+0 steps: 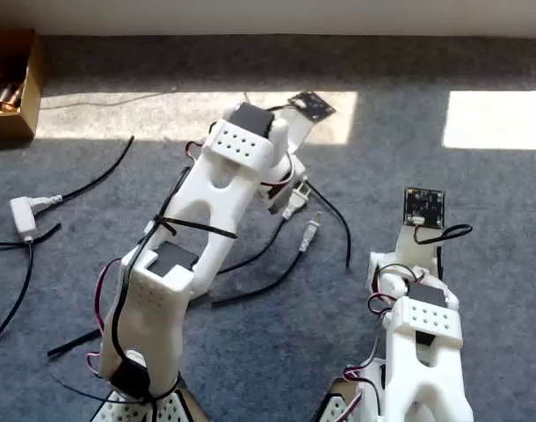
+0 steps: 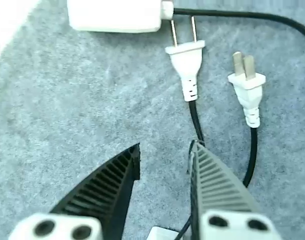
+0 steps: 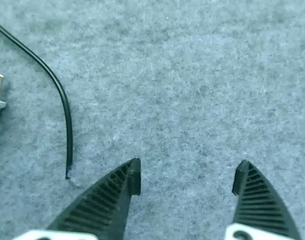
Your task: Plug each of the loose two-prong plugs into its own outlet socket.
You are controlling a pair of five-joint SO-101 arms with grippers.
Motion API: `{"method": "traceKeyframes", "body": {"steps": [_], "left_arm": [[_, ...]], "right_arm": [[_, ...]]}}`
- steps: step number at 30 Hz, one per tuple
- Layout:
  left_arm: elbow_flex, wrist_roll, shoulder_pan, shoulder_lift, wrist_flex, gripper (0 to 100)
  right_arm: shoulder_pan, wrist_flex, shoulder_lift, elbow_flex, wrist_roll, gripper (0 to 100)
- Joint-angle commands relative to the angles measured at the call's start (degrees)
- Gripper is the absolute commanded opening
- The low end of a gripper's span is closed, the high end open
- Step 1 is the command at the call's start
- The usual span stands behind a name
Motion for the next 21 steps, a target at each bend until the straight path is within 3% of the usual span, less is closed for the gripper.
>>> {"method": "traceKeyframes", "body": {"steps": [1, 5, 9, 11, 15, 21], "left_arm": [[-1.9, 5.7, -3.8, -0.4, 2.7, 18], [-1.3, 16.3, -16.1, -0.1, 3.4, 18], [3.0, 17.8, -27.2, -0.3, 3.3, 18], [5.2, 17.8, -31.1, -0.1, 3.2, 18], [11.6, 18.1, -35.3, -0.2, -2.7, 18], [14.8, 22.8, -39.3, -0.7, -10.0, 18]], "right_arm": [[-2.8, -0.7, 0.2, -0.7, -0.5, 29.6], [-10.9, 7.2, 0.2, -6.9, -8.1, 29.6], [-18.4, 11.6, 0.2, -13.8, -28.0, 29.6], [-21.1, 12.4, 0.2, -16.1, -33.6, 29.6], [-29.3, 12.4, 0.3, -17.4, -39.6, 29.6], [-37.2, 5.1, 0.8, -16.0, -40.7, 29.6]]}}
